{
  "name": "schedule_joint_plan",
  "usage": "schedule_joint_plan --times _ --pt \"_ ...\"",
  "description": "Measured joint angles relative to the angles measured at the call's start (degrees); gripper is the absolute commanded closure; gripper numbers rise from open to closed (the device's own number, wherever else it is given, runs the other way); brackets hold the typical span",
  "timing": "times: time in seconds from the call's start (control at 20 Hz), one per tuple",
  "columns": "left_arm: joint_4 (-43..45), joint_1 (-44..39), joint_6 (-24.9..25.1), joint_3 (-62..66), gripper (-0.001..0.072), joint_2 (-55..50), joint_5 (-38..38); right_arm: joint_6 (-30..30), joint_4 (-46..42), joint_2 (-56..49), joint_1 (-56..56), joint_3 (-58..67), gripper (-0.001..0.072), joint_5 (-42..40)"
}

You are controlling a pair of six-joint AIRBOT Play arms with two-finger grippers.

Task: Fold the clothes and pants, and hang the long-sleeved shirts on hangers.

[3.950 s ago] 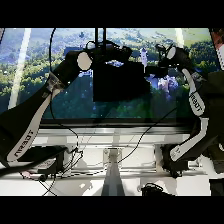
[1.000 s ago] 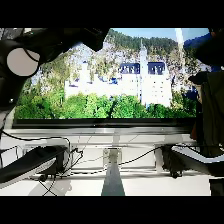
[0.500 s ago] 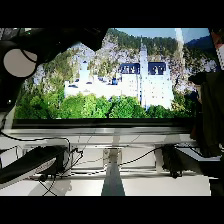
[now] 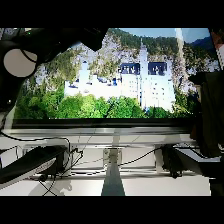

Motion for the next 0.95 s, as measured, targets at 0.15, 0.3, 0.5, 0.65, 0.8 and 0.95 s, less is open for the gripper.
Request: schedule_joint_plan --times 0.15,0.3,0.5,0.65,0.8,0.95 --pt "0.0 0.0 0.0 0.0 0.0229 0.0 0.0 -1.0 0.4 0.0 8.6 0.0 0.0697 -4.2" --pt "0.0 0.0 0.0 0.0 0.0229 0.0 0.0 -5.7 0.6 0.0 21.8 0.0 0.0697 -10.6" --pt "0.0 0.0 0.0 0.0 0.0229 0.0 0.0 -17.2 0.5 0.0 42.6 0.0 0.0697 -18.1" --pt "0.0 0.0 0.0 0.0 0.0229 0.0 0.0 -26.5 -0.9 0.0 56.9 0.0 0.0697 -20.8" --pt "0.0 0.0 0.0 0.0 0.0229 0.0 0.0 -34.1 -3.0 0.0 66.4 0.0 0.0697 -21.9" --pt "0.0 0.0 0.0 0.0 0.0229 0.0 0.0 -38.1 -6.1 0.0 70.6 0.0 0.0696 -22.5"
